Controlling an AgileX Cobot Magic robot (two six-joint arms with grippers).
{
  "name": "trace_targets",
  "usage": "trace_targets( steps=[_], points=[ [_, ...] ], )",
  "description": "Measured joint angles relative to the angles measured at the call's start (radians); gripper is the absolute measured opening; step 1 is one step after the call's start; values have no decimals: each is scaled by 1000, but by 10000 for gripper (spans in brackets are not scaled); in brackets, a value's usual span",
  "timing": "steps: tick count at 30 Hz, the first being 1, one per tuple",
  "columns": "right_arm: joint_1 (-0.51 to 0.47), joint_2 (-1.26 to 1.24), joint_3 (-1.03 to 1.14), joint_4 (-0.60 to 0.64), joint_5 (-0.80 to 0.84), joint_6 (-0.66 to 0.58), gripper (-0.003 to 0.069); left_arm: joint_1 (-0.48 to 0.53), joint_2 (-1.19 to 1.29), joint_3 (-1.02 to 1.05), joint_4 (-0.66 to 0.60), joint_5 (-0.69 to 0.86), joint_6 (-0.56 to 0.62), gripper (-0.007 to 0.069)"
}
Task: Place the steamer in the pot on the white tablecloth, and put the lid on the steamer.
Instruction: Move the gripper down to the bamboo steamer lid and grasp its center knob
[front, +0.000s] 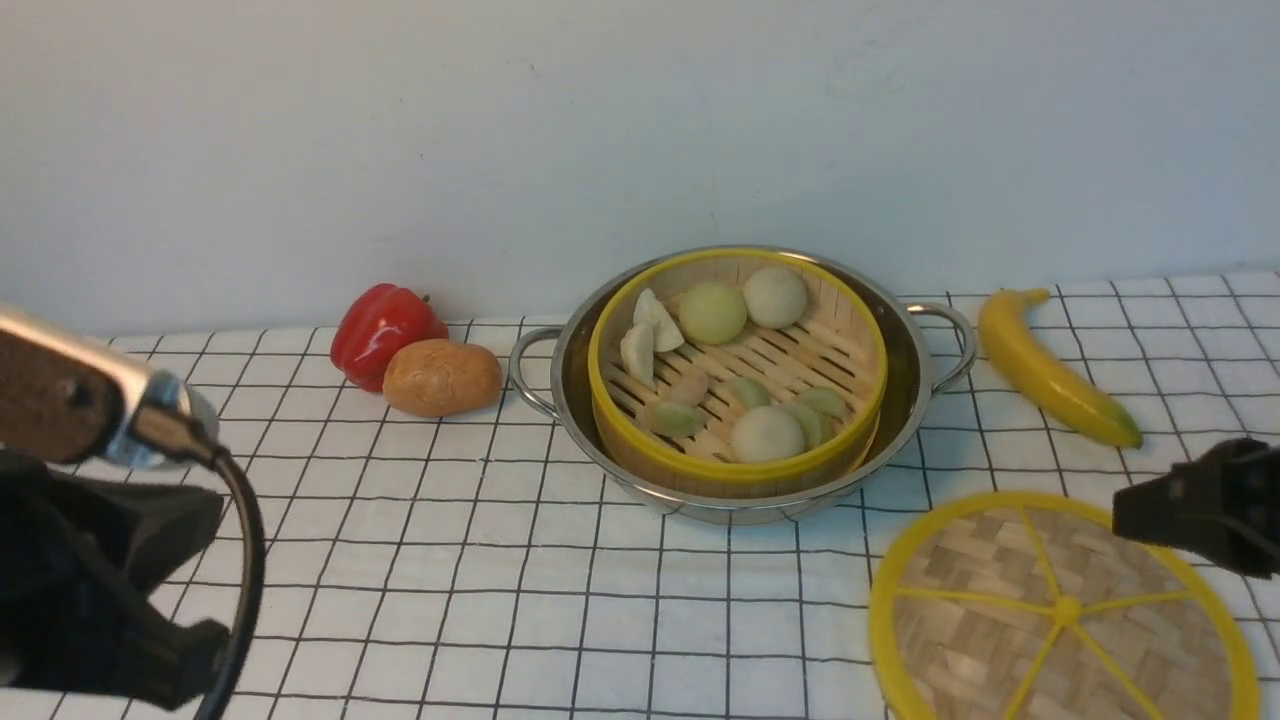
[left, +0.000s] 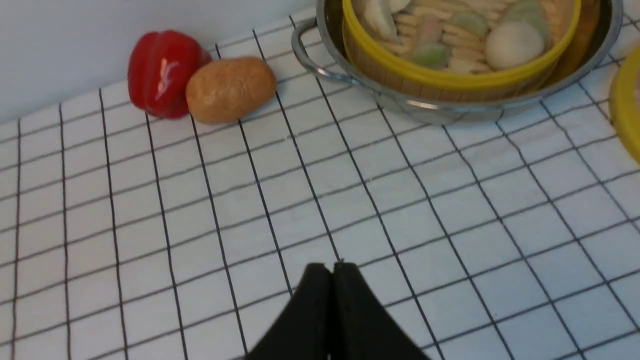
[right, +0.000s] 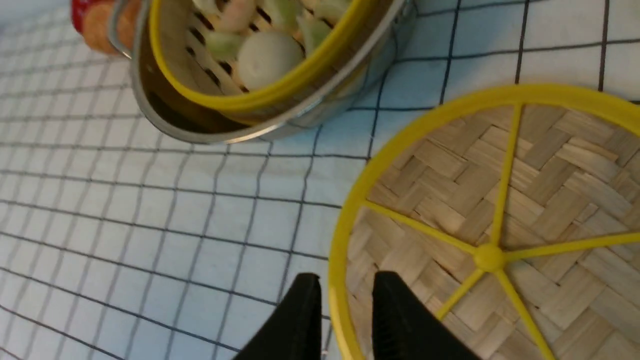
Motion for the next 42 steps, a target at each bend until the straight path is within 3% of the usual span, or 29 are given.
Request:
trace_targets(
  steps=[6,13,18,42],
  points=[
    [47,166,-153,-334,67,195,171,0,-2,135,0,-38,-3,-23],
    [353,198,-174,-666,88,489,171,0,-2,219,0,-137,-3,-22],
    [428,229,-176,-850,113,689,171,0,-2,223,0,-167,-4,-19],
    [428,420,-177,-879,8,685,209,0,-2,224,0,-178,-7,-3]
  ],
)
